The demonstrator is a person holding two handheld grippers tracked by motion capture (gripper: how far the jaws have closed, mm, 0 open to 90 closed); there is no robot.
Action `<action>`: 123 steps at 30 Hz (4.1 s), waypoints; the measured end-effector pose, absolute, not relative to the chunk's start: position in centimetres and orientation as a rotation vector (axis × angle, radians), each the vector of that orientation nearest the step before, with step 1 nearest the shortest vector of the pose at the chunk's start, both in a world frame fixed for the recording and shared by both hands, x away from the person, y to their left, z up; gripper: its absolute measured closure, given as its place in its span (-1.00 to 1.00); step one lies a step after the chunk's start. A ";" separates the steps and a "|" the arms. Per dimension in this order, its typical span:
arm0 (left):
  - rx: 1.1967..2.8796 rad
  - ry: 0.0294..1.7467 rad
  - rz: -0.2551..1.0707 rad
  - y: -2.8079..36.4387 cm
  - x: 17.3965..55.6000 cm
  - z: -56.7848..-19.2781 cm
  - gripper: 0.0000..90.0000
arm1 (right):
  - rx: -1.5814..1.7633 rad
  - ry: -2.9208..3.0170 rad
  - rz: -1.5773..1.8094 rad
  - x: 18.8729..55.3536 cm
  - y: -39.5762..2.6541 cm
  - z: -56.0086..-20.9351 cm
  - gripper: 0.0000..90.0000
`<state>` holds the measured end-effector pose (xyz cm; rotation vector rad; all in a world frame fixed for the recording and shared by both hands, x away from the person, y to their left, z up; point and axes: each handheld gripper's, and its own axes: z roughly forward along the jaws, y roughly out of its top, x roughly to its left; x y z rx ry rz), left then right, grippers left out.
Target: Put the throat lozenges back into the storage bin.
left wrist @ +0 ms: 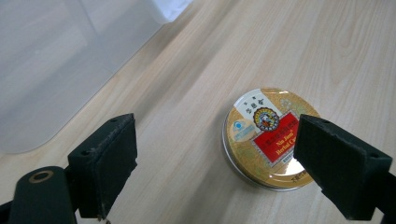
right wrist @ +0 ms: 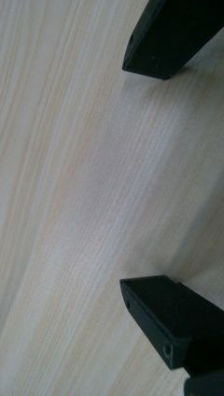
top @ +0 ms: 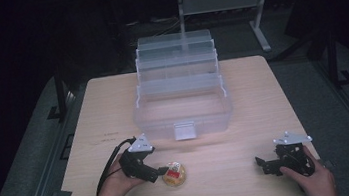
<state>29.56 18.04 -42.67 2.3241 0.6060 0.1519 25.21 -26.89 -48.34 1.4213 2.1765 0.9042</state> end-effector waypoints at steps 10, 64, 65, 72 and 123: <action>2.331 0.584 0.126 17.0 29.5 -42.9 -0.71 | 1.421 2.177 0.904 25.2 -26.9 -48.3 -1.00; 2.527 0.434 0.027 12.7 28.5 -45.0 -0.73 | 1.421 2.177 0.904 25.2 -26.9 -48.3 -1.00; 2.531 0.436 0.028 12.7 28.5 -45.1 -0.72 | 1.421 2.177 0.904 25.2 -26.9 -48.3 -1.00; 2.547 0.432 0.025 12.6 28.5 -45.5 -0.72 | 1.421 2.177 0.904 25.2 -26.9 -48.3 -1.00; 2.517 0.428 0.050 13.0 28.9 -43.7 -0.57 | 1.421 2.177 0.904 25.2 -26.9 -48.3 -1.00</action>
